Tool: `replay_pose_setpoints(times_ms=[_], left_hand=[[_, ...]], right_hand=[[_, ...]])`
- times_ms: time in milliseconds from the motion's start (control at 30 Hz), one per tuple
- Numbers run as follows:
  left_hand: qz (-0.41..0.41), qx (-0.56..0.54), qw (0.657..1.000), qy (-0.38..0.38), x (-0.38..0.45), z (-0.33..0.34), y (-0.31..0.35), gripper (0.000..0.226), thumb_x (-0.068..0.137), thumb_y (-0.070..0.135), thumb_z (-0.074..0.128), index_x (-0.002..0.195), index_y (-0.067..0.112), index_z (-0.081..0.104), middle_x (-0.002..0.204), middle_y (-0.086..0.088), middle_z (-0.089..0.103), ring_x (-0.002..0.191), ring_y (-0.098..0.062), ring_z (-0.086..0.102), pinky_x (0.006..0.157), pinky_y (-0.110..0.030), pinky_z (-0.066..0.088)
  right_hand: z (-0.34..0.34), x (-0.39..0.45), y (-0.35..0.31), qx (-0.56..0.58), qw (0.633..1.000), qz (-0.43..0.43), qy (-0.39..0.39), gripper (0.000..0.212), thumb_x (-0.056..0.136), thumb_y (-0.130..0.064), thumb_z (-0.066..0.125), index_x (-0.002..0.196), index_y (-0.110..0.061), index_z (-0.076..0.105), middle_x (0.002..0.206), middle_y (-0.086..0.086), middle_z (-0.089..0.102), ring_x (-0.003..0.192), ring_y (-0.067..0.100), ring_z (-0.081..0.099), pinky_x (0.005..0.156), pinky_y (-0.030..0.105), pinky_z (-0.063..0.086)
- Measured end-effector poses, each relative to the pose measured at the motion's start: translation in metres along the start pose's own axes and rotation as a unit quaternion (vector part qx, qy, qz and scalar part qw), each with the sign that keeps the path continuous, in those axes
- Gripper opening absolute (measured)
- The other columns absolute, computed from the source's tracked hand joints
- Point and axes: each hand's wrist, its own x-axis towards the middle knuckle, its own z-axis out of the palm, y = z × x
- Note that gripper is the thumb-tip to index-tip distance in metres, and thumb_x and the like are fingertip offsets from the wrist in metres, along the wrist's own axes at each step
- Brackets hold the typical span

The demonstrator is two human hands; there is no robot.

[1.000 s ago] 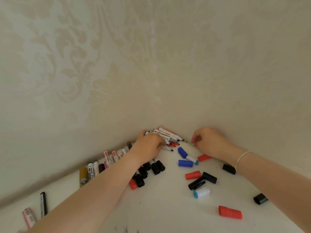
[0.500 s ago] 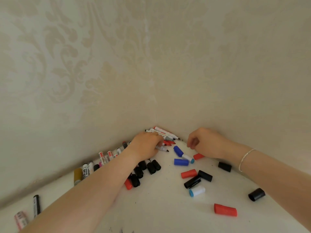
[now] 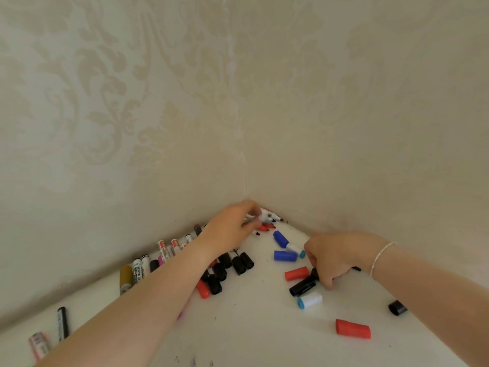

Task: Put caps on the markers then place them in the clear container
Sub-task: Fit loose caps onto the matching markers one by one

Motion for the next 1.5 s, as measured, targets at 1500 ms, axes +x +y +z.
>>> replay_pose_setpoints(times_ms=[1500], left_hand=[[-0.045,-0.239,0.970,0.016,-0.037,-0.023,0.045,0.026,0.102,0.033,0.040,0.103,0.015,0.058,0.048,0.012,0.044,0.038,0.001,0.036,0.043,-0.011,0.029]], right_hand=[[-0.044,-0.022,-0.029,0.529,0.739,-0.235,0.343,0.013,0.086,-0.001,0.063,0.097,-0.003,0.071,0.091,0.015,0.072,0.079,0.022,0.070,0.073,0.021,0.058]])
